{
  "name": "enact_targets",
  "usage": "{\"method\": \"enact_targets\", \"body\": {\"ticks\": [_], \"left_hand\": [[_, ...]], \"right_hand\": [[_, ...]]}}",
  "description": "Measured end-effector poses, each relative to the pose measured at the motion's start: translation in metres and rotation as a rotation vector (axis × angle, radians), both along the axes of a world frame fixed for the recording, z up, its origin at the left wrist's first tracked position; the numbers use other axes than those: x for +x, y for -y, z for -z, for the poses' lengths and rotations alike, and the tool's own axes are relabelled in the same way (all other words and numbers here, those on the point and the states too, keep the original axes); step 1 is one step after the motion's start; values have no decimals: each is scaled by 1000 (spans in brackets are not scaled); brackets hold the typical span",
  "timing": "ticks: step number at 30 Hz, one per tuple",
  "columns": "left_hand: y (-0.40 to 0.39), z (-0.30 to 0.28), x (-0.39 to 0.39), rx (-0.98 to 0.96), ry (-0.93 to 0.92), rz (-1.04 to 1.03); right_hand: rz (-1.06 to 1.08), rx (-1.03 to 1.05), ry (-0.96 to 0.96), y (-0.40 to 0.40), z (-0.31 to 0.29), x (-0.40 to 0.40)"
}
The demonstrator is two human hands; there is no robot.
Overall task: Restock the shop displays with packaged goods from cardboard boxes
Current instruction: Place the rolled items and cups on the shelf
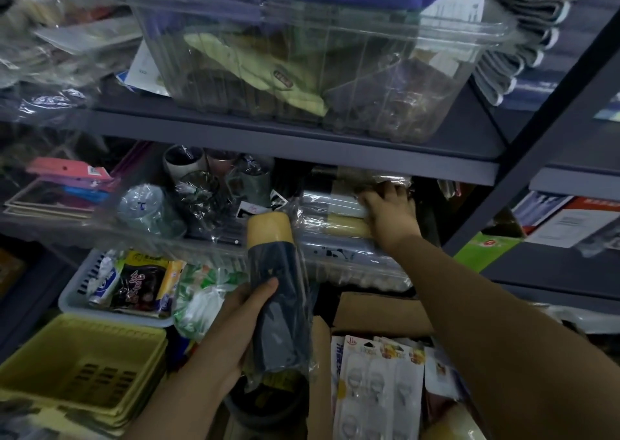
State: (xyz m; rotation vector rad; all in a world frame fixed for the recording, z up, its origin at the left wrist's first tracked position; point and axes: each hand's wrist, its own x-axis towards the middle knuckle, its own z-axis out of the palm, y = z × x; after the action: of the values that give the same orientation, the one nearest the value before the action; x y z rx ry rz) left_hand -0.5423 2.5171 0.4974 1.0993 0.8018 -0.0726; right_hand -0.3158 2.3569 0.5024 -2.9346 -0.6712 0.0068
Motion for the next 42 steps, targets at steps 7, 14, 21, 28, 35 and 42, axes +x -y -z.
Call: {"method": "enact_targets", "body": {"ticks": [7,14,21,28,35,42], "left_hand": [[16,-4,9,-14,84,38],[45,-19,37,-59,127,-3],[47,-26,43,-38,144,178],[0,-15,16,207,33,155],[-22,14,-10,252,-120,113],[11,21,-10,317,-149,244]], "right_hand": [[42,478,-65,16,-12,-51],[-160,313,-317,31,-42,-133],[-154,291,-257,39,-29,-103],[-158,3,-188,41,-33,-37],[-143,-45,-222,41,-14,-28],[-113,224,-7,61,-14,-61]]}}
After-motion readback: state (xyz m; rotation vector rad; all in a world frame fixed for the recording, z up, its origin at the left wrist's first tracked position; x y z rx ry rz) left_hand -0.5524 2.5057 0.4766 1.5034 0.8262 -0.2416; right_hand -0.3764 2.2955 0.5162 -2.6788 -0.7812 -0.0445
